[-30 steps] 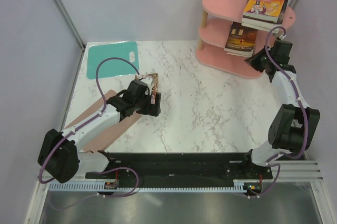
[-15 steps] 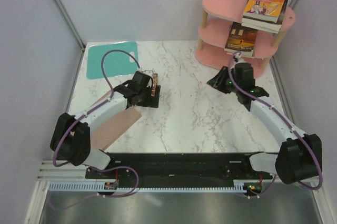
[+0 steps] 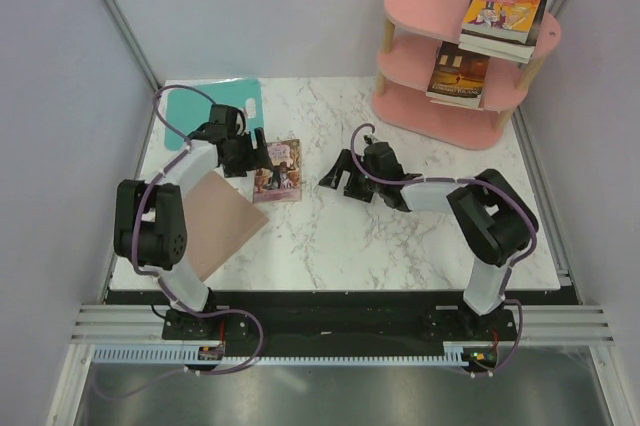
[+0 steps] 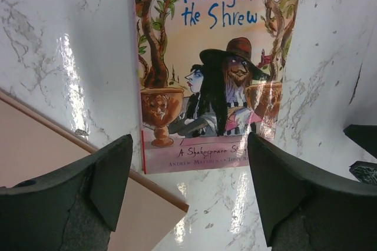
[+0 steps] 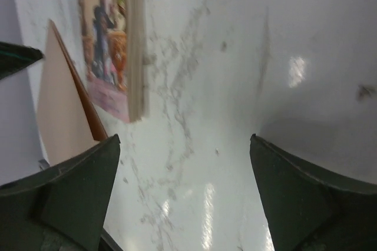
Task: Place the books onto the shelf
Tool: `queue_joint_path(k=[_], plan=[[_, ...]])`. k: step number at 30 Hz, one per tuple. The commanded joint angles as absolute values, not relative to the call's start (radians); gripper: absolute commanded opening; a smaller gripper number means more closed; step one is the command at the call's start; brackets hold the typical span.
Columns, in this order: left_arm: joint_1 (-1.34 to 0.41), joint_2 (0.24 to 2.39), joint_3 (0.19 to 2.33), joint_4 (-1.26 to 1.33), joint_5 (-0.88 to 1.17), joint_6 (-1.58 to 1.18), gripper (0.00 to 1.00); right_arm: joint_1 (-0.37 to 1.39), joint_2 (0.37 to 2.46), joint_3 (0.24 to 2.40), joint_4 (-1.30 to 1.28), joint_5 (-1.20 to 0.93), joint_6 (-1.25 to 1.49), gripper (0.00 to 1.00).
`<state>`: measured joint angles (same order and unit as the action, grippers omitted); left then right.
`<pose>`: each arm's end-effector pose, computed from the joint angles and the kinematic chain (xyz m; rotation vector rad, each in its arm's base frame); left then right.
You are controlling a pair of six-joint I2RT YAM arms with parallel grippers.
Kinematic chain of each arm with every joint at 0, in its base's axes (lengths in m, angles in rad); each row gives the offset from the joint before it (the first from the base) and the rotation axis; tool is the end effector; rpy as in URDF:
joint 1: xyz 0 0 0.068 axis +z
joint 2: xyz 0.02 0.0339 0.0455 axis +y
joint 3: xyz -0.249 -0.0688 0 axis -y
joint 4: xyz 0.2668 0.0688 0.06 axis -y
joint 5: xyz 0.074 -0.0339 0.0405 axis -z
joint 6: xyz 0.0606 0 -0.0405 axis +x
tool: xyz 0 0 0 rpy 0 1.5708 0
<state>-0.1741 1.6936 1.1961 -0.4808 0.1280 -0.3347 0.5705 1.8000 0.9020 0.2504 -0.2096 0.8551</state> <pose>0.3813 -0.0749 0.1748 -0.1564 2.5725 -0.3578 0.3265 0.2245 0.1043 0.2156 2.3885 0.9697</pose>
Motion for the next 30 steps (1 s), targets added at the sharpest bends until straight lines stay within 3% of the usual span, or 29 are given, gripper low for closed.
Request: queue_joint_path(k=[1,10,19,25,30], plan=[[-0.077,1.739,1.187,-0.408,0.354,-0.37,0.86,0.584,1.915,1.006,0.52,-0.293,0.968,0.98],[-0.002,1.851,1.144,-0.314,0.514,-0.391,0.87,0.612,2.126,1.141,0.632,-0.351,1.084,0.98],[-0.003,1.93,1.155,-0.319,0.538,-0.419,0.78,0.644,2.201,1.204,0.629,-0.356,1.121,0.94],[-0.003,1.93,1.172,-0.314,0.621,-0.414,0.69,0.65,2.212,1.233,0.63,-0.373,1.134,0.78],[-0.003,1.888,1.164,-0.314,0.64,-0.405,0.68,0.65,2.215,1.239,0.63,-0.382,1.149,0.3]])
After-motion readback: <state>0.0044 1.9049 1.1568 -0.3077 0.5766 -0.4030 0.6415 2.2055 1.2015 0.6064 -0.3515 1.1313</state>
